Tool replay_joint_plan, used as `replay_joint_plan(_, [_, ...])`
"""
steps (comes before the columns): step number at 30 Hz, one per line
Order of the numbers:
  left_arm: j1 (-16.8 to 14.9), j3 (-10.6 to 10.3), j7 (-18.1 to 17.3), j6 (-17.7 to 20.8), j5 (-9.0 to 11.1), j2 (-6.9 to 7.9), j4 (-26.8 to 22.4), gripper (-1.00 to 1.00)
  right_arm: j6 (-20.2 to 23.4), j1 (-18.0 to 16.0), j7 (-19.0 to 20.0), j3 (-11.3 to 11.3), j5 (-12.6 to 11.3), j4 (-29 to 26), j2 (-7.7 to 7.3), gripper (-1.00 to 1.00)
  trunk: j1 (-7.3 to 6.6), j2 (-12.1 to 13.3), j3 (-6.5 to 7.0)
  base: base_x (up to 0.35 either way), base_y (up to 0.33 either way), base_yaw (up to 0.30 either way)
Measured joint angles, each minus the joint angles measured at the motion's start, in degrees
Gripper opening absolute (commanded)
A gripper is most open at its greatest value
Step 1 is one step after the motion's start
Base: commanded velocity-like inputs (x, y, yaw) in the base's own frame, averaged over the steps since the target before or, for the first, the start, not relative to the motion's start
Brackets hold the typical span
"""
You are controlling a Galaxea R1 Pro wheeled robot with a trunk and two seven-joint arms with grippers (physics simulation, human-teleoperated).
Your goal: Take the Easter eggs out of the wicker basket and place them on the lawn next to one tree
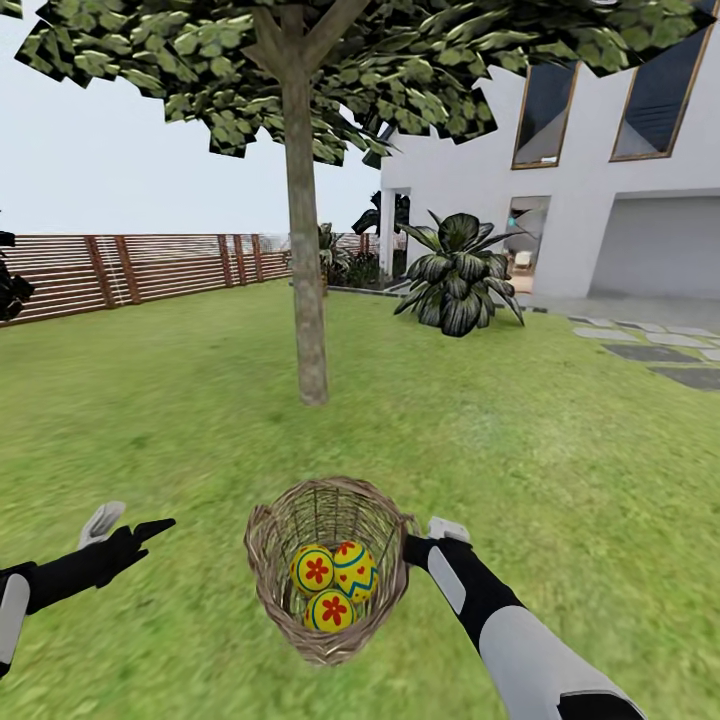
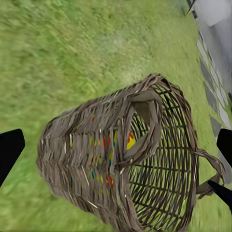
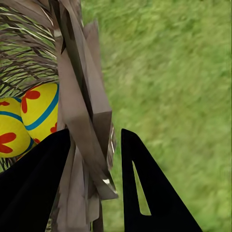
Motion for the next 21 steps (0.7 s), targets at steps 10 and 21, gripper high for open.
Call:
replay_joint_plan(10, [0.0,0.0,0.1,0.0,0.0,-0.07,0.0,1.0,0.0,0.0,0.0,0.0,0.0,0.0,0.0,-1.0,0.0,0.0,0.0,0.242,0.0,0.0])
replay_joint_plan(21, [0.0,0.0,0.4,0.0,0.0,0.0,0.0,1.0,0.0,0.0,0.0,0.0,0.0,0.0,0.0,-1.0,0.0,0.0,0.0,0.242,0.0,0.0])
